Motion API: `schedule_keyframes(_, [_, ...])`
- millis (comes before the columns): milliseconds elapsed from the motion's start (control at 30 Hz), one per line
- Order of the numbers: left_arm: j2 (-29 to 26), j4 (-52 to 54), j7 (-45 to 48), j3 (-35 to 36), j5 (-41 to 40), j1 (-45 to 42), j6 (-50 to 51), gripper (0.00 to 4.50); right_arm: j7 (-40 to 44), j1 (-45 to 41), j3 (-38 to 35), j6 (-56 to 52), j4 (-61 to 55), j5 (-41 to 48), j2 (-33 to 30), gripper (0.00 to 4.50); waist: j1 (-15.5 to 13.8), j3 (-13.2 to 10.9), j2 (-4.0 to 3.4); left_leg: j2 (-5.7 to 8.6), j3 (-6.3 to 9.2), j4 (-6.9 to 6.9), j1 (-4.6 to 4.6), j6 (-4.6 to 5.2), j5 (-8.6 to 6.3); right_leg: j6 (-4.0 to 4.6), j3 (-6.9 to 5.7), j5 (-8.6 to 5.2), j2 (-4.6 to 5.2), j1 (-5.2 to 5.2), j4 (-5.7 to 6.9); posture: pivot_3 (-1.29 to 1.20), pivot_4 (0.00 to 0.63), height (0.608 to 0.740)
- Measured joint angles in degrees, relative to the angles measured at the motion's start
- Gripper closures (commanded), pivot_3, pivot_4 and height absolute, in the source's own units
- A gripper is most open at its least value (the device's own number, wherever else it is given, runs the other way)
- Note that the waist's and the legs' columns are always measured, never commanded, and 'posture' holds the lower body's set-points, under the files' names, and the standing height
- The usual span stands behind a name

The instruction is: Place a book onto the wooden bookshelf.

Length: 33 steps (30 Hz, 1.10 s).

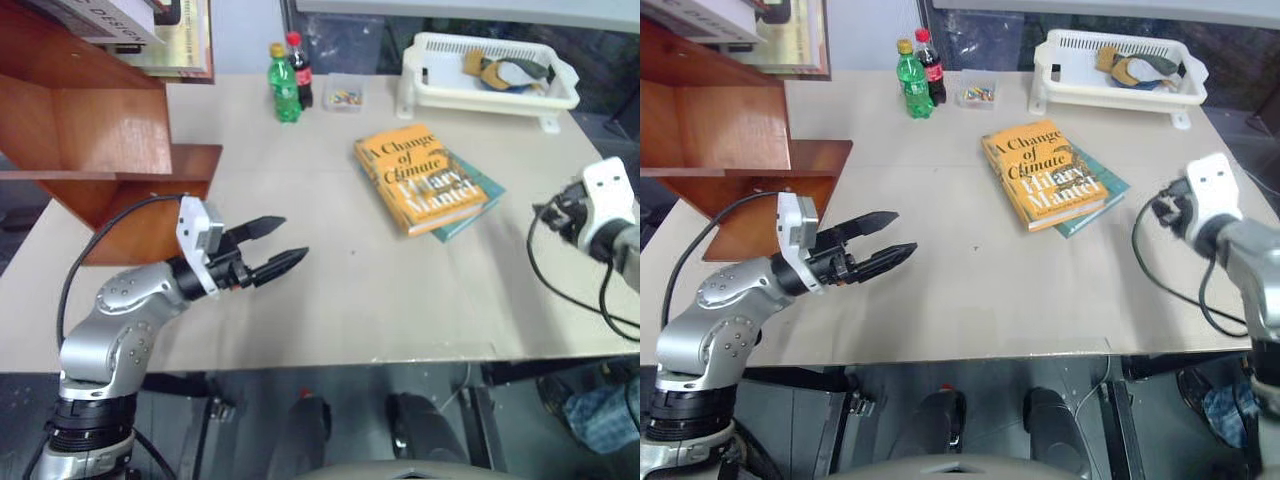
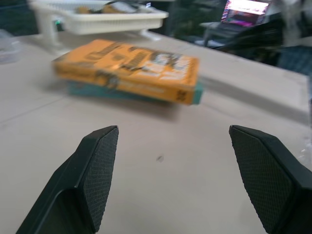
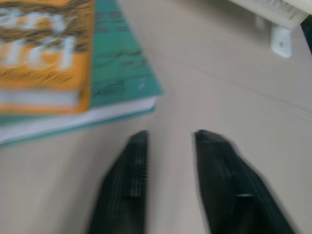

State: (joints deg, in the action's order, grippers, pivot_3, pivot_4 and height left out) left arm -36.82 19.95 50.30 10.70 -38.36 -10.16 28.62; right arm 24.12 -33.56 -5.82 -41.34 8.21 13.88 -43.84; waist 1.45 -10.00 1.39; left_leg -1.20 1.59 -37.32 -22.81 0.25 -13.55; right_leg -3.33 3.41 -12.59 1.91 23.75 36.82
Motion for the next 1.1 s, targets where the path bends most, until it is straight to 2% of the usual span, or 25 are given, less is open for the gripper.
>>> schedule_keyframes(33, [0.42, 0.21, -0.14, -0.55, -0.01, -0.48, 0.11, 0.62, -0.16, -1.51, 0.63, 0.77, 2.42, -0.88, 0.08, 4.42, 0.09, -0.04, -0.05, 0.02, 0.02, 0.02, -0.06, 0.0, 0.0, 0.01, 0.0, 0.0, 0.01, 0.03, -0.01, 0.0, 0.15, 0.74])
schedule_keyframes(167, [1.1, 2.03, -0.9, -2.41, 0.01, -0.89, 0.3, 0.62, 0.38, -20.99, 7.22, 14.11, 34.12, -9.05, 5.2, 4.42, 0.93, -0.12, -0.09, 0.04, 0.0, 0.08, -0.06, 0.0, 0.0, 0.0, 0.05, 0.01, 0.01, 0.04, -0.03, 0.0, 0.15, 0.74])
schedule_keyframes(333, [2.19, 4.57, -3.41, -2.53, -0.07, -0.04, 0.93, 0.62, -0.82, -33.0, 7.63, 26.55, 59.2, -13.58, 11.09, 4.42, 1.04, -0.12, -0.09, 0.04, 0.01, 0.27, -0.12, 0.0, 0.0, 0.01, 0.02, 0.02, 0.06, 0.12, -0.08, 0.0, 0.15, 0.74])
schedule_keyframes(400, [2.64, 6.53, -4.44, -2.64, -0.14, 0.81, 0.97, 0.62, -0.97, -34.33, 6.97, 29.57, 64.01, -13.98, 13.28, 4.42, 1.05, -0.12, -0.1, 0.04, 0.0, 0.3, -0.12, -0.01, 0.0, 0.01, 0.04, 0.02, 0.07, 0.13, -0.08, 0.0, 0.15, 0.74])
schedule_keyframes(700, [2.64, 10.95, -8.33, -1.53, -0.44, 5.84, 1.4, 0.62, 6.04, -34.88, 4.06, 33.65, 68.35, -14.94, 15.56, 4.42, 1.15, -0.13, -0.15, 0.08, 0.03, 0.29, 0.01, 0.0, 0.0, 0.01, 0.03, 0.02, 0.08, 0.11, 0.03, 0.0, 0.15, 0.74])
schedule_keyframes(967, [2.6, 10.15, -9.58, -0.54, -1.04, 5.75, 1.95, 0.62, 16.33, -33.8, 3.6, 34.17, 66.96, -15.24, 16.8, 4.42, 1.21, -0.13, -0.16, 0.05, 0.03, 0.22, 0.09, -0.01, 0.0, 0.01, 0.04, 0.02, 0.03, 0.0, 0.05, 0.0, 0.15, 0.74])
schedule_keyframes(1100, [2.61, 9.03, -9.51, -0.58, -1.07, 5.08, 2.21, 0.62, 17.68, -32.5, 3.46, 35.48, 65.72, -15.31, 16.99, 4.42, 1.22, -0.12, -0.16, 0.05, 0.06, 0.21, 0.11, -0.01, 0.0, 0.01, 0.01, 0.02, 0.03, -0.02, 0.06, 0.0, 0.15, 0.74])
